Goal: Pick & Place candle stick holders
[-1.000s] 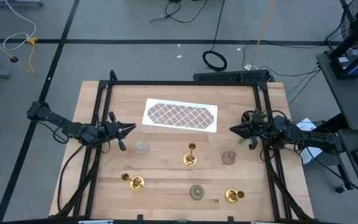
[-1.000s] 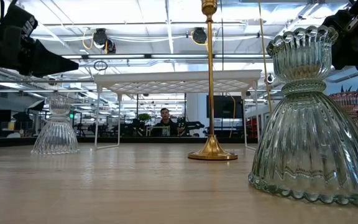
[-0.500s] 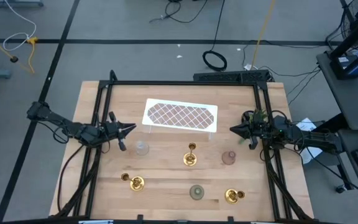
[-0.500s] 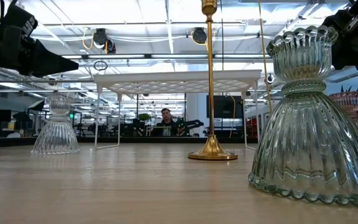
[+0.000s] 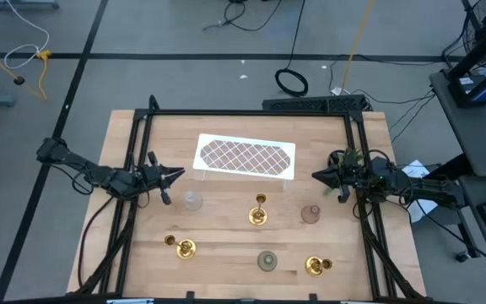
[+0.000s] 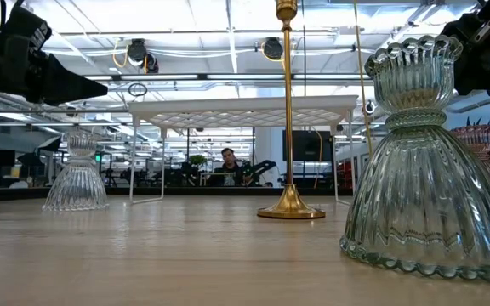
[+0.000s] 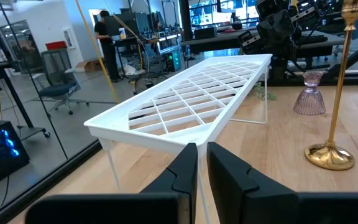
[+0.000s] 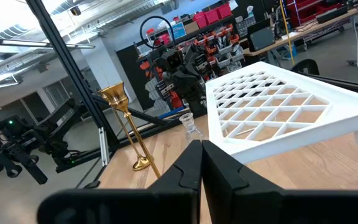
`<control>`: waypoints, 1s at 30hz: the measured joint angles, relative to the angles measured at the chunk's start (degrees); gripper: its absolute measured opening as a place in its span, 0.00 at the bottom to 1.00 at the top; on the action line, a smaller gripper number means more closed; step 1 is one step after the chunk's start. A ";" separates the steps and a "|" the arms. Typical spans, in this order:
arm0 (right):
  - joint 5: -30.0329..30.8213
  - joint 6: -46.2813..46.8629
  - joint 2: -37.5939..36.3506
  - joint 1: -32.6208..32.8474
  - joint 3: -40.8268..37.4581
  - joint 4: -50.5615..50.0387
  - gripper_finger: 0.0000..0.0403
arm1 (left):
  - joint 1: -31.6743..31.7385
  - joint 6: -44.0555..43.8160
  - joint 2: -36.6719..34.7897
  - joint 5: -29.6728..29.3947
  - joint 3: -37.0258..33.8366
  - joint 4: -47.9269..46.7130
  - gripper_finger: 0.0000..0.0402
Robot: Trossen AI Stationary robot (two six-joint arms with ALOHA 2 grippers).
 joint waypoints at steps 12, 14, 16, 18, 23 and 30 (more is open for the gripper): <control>0.00 0.00 0.00 0.01 0.01 0.00 0.01 | -0.01 -0.01 0.00 0.02 -0.02 0.02 0.10; 0.01 0.00 0.00 0.02 0.01 0.00 0.01 | -0.02 -0.03 -0.02 -0.04 0.00 0.05 0.10; 0.00 0.00 0.00 0.00 0.00 0.00 0.01 | -0.02 -0.22 0.00 -2.69 -0.02 0.98 0.10; 0.00 0.00 0.00 0.02 0.00 0.00 0.01 | -0.02 2.00 -0.02 -7.05 0.00 2.16 0.10; 1.46 -2.90 0.00 0.02 0.00 0.48 0.01 | -0.01 6.23 -0.02 -10.69 0.00 1.82 0.10; 5.42 -9.34 0.01 0.02 0.01 3.15 0.01 | -0.02 3.27 -0.02 -9.31 0.00 1.77 0.10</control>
